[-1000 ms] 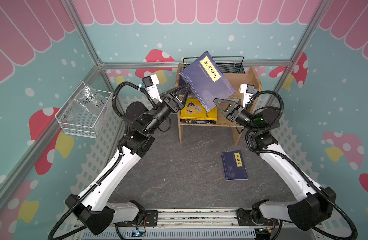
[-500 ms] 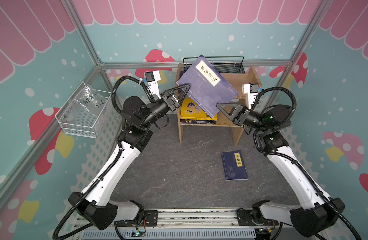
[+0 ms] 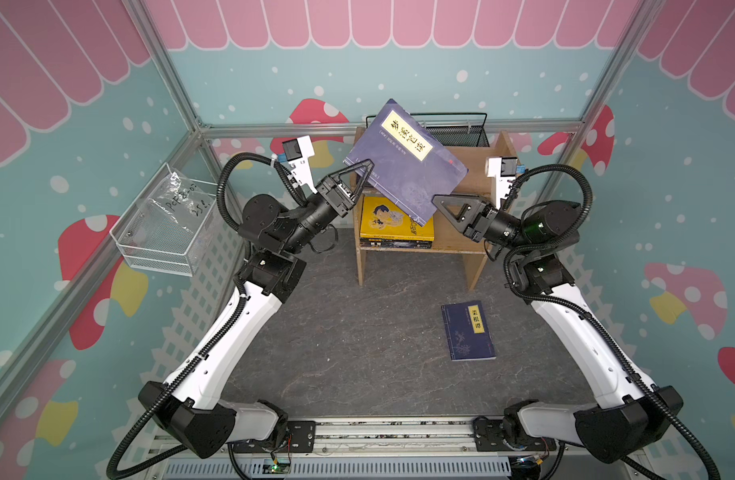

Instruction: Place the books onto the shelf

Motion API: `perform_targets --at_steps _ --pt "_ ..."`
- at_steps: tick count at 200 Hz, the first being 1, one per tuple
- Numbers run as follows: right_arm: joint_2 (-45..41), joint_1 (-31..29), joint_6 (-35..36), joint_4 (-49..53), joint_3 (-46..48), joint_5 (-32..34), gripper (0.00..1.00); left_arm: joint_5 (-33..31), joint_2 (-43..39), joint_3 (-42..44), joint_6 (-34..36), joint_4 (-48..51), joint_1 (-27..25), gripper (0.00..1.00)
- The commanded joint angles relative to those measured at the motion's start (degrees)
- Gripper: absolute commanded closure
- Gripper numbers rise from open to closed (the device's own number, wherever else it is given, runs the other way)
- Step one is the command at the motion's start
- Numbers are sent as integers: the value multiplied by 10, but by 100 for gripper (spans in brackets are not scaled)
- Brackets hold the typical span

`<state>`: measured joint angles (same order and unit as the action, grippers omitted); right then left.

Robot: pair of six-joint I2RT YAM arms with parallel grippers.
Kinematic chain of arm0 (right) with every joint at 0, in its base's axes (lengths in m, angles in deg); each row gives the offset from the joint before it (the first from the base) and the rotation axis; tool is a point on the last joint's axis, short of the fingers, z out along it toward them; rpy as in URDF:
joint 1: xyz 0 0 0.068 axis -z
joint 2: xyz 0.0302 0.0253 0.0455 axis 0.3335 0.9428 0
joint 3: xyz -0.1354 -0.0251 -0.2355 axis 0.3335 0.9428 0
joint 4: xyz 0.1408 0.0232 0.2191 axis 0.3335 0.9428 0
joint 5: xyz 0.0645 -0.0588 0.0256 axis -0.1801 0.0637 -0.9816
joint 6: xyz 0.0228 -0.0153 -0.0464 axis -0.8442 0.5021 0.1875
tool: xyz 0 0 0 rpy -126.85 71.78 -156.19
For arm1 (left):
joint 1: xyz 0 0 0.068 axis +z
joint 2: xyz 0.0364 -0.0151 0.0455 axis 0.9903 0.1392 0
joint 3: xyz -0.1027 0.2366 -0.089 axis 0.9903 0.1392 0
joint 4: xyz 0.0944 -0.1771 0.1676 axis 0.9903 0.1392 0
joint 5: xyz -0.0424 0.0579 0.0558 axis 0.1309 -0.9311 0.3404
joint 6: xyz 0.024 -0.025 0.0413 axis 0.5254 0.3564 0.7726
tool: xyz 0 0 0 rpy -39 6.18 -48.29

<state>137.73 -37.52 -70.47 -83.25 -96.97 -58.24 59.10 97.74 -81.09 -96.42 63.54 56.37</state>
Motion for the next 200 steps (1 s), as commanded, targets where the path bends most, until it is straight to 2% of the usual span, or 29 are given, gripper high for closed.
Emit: perform_targets --at_steps 1,13,39,58,86,107,165,200 --pt "-6 2 46 6 -14 87 67 -82 10 -6 -27 -42 3 100" --pt "-14 2 76 25 -12 133 60 -111 20 -16 -36 -42 2 100" --pt "-45 -2 181 84 1 280 58 -193 51 -38 -50 -38 -4 100" --pt "-56 -6 242 98 10 338 51 -247 82 -70 -53 -10 -12 100" --pt "-36 -13 319 139 -18 383 33 -277 126 -114 -60 3 -18 100" --pt "-15 -18 354 148 -37 411 28 -295 156 -141 -67 12 -20 100" --pt "51 -30 384 133 -79 447 27 -329 233 -229 -65 50 -48 100" --pt "80 -31 380 130 -97 464 27 -339 244 -231 -67 66 -52 100"
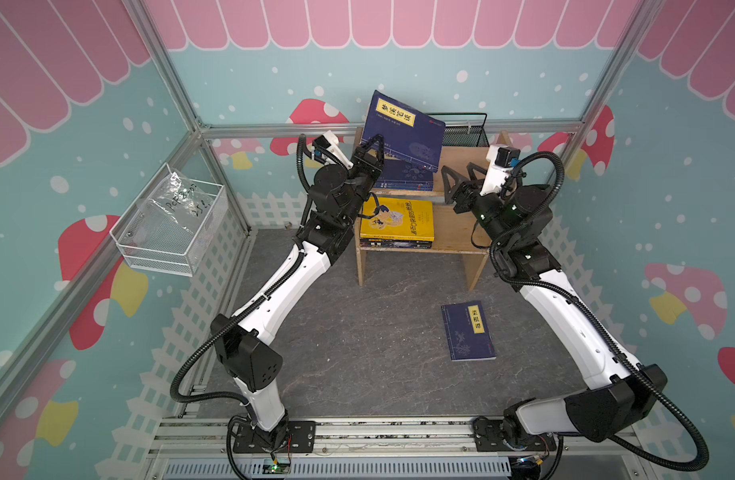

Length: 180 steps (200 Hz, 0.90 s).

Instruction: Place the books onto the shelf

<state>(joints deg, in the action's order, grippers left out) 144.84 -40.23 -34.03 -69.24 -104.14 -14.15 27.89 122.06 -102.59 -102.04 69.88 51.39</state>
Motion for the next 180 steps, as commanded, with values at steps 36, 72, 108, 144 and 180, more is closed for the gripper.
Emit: perform_targets --at_steps 36,72,108,144,180 --pt "20 -3 4 -20 -32 2 26 -34 -17 3 0 33 -2 100" --pt "34 -3 -16 -20 -44 -28 27 -24 -31 26 -4 48 0 100" --pt "59 -3 -43 -17 -59 -59 29 -22 -48 53 -17 48 7 100" --pt "80 -3 -75 -10 -63 -66 32 -26 -63 71 -14 50 9 98" --pt "100 -6 -97 -9 -72 -73 35 -20 -68 82 -25 50 13 95"
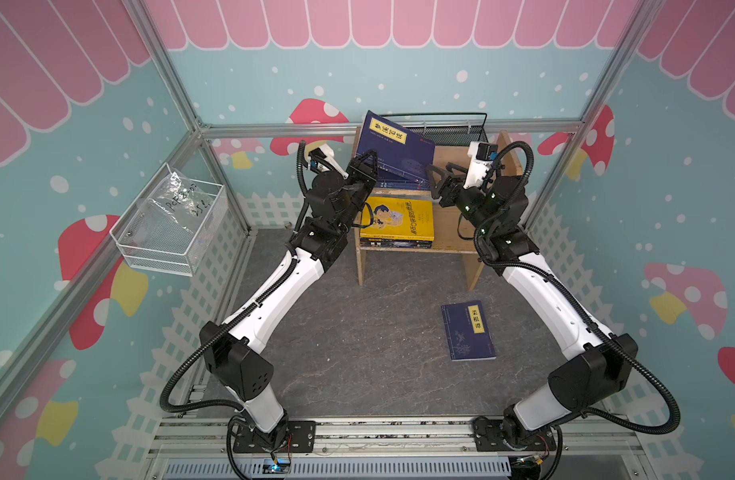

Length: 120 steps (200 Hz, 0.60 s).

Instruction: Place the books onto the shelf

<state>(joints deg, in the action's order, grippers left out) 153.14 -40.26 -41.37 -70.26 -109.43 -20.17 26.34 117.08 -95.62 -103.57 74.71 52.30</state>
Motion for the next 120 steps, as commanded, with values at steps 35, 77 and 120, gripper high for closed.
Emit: perform_targets --at_steps 35,77,120 --pt "23 -9 -26 1 -23 -7 32 -7 -9 8 -19 -9 2 95" --pt "23 -9 -28 4 -27 -4 31 -3 12 -14 -32 -8 -5 95" --pt "21 -11 -49 5 -15 35 32 -26 3 10 -27 -25 -13 94"
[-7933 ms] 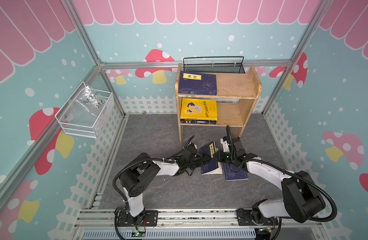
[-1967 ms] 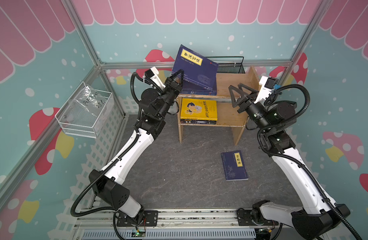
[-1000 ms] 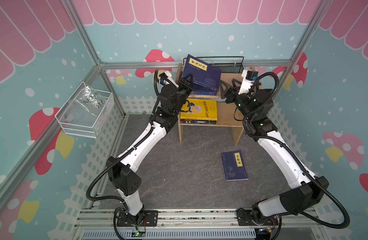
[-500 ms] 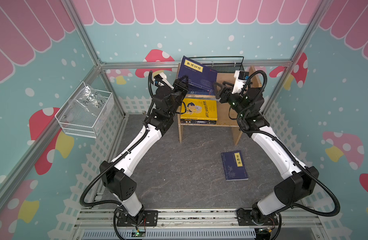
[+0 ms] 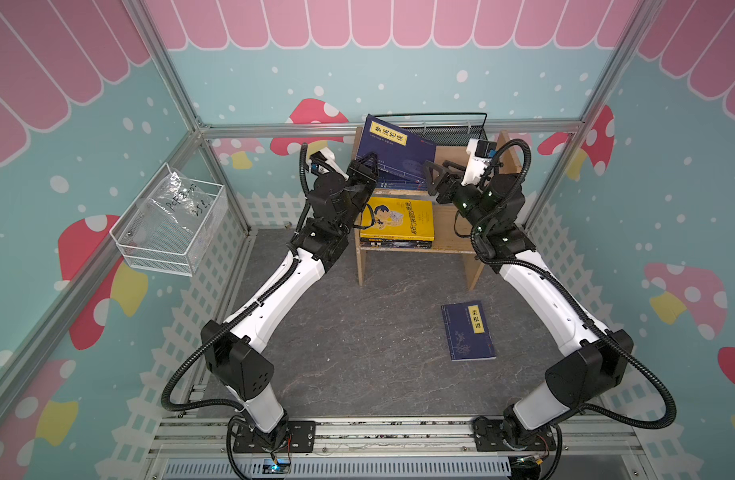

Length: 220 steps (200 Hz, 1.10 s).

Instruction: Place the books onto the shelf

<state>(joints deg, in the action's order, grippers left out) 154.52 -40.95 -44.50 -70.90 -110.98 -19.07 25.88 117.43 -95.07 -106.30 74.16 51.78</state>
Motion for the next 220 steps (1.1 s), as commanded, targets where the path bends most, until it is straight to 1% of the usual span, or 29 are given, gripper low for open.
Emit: perform_targets --at_steps 1,18,33,50,65,82,92,98,134,165,168,176,194,211,220 --pt "8 -4 -18 11 0 25 31 -21 -1 5 1 -20 -8 94" --pt "7 -8 -17 13 1 38 30 -19 2 -3 5 -13 -10 93" --pt "8 -11 -17 24 -2 58 30 -18 4 -5 6 -7 -11 90" --pt "11 -13 -17 35 -3 75 32 -16 4 -3 4 -7 -12 86" --pt "12 -14 -15 44 -3 87 34 -17 -1 6 4 -6 -11 76" --pt "9 -20 -14 43 6 119 35 -20 -8 16 6 -9 -11 68" --pt "11 -22 -10 42 7 129 35 -20 -10 19 7 -6 -11 61" --pt "14 -23 -9 43 5 130 35 -19 -10 19 8 -4 -12 56" --pt "24 -27 -9 43 -1 130 36 -18 -23 30 19 11 -11 36" --pt "26 -27 -8 46 1 132 37 -7 -37 23 41 51 -4 25" --pt "27 -28 -8 46 1 132 37 -3 -38 20 42 57 -3 21" --pt "27 -29 -8 46 1 132 37 7 -38 12 44 76 2 15" --pt "29 -30 -9 46 1 135 37 24 -40 -1 59 120 13 10" --pt "29 -29 -8 47 1 134 37 28 -43 -21 82 181 20 9" --pt "30 -30 -5 46 1 132 37 29 -48 -19 88 191 21 8"
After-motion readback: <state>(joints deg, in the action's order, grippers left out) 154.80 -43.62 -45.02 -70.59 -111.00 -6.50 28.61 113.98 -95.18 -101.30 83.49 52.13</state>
